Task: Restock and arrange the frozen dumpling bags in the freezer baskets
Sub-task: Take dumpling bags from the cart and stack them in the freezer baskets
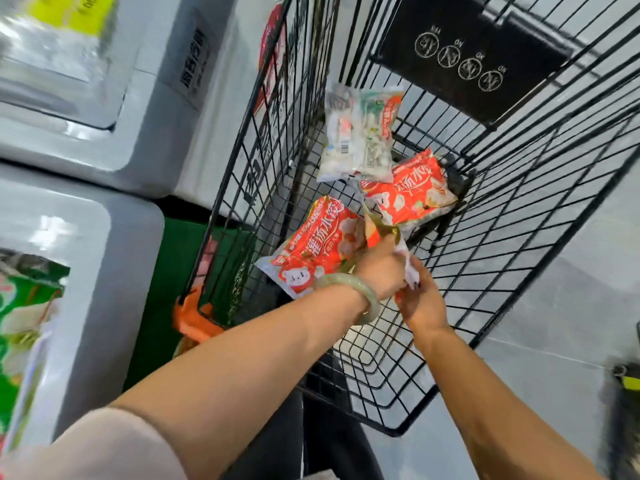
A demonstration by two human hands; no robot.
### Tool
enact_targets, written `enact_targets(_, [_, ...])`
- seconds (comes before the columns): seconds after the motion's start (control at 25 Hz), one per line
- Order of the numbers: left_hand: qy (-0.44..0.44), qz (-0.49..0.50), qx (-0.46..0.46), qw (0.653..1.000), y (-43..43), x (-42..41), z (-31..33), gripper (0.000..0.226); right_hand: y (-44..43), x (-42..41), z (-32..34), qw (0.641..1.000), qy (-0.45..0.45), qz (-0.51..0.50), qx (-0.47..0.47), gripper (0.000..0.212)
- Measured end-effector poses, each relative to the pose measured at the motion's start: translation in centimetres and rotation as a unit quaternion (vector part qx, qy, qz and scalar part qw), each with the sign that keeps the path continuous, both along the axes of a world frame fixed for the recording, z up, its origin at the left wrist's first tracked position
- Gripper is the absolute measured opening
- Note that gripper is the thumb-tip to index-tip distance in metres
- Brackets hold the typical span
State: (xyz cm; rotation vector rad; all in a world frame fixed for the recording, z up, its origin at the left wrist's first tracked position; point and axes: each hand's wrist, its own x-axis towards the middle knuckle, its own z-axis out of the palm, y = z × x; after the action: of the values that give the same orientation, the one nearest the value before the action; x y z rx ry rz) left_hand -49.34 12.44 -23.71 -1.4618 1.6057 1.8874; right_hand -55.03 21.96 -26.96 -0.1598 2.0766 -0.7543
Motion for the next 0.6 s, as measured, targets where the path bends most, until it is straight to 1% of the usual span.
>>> enact_targets(0.04, [0.023,0.015,-0.008,1.0,0.6,0.4,1.0,0.032,0.6,-0.3,1.0,1.0,-0.006,0.022,0.018,0.042])
enact_targets(0.08, [0.043,0.022,-0.001,0.999,0.9,0.9,2.1,0.027,1.1,-0.8,1.7,0.999,-0.028,0.018,0.018,0.038])
enact_targets(0.12, [0.07,0.046,0.011,0.996,1.1,1.7,2.8,0.024,1.2,-1.0,2.9,0.999,-0.03,0.027,0.028,0.033])
enact_targets(0.16, [0.077,0.094,0.042,0.992,0.9,2.6,3.3,0.025,1.1,-1.1,4.0,0.999,-0.025,0.03,0.035,0.027])
enact_targets(0.2, [0.076,0.147,0.062,0.984,0.7,3.6,3.6,0.028,1.0,-1.1,5.4,0.998,-0.021,0.034,0.045,0.026])
enact_targets(0.24, [0.055,0.19,0.067,0.978,0.6,4.9,4.0,0.031,0.9,-1.0,6.6,0.998,-0.032,0.039,0.042,0.028])
enact_targets(0.32, [-0.012,0.191,0.015,0.981,0.2,7.7,4.7,0.035,0.5,-0.7,9.3,0.995,-0.061,0.072,0.027,0.02])
enact_targets(0.4, [-0.049,0.172,-0.028,0.983,0.1,10.1,6.3,0.04,-0.2,-0.3,12.4,0.987,-0.088,0.131,0.004,0.013])
enact_targets(0.48, [-0.035,0.173,-0.069,0.982,-0.2,11.8,8.9,0.05,-1.1,0.3,15.7,0.972,-0.092,0.217,-0.002,0.019])
enact_targets(0.56, [-0.009,0.175,-0.122,0.977,-0.3,12.9,12.4,0.061,-2.1,1.2,19.1,0.951,-0.106,0.291,0.007,0.014])
enact_targets(0.6, [-0.012,0.151,-0.163,0.975,-0.3,13.7,14.1,0.067,-2.5,1.7,20.7,0.941,-0.12,0.317,0.013,0.011])
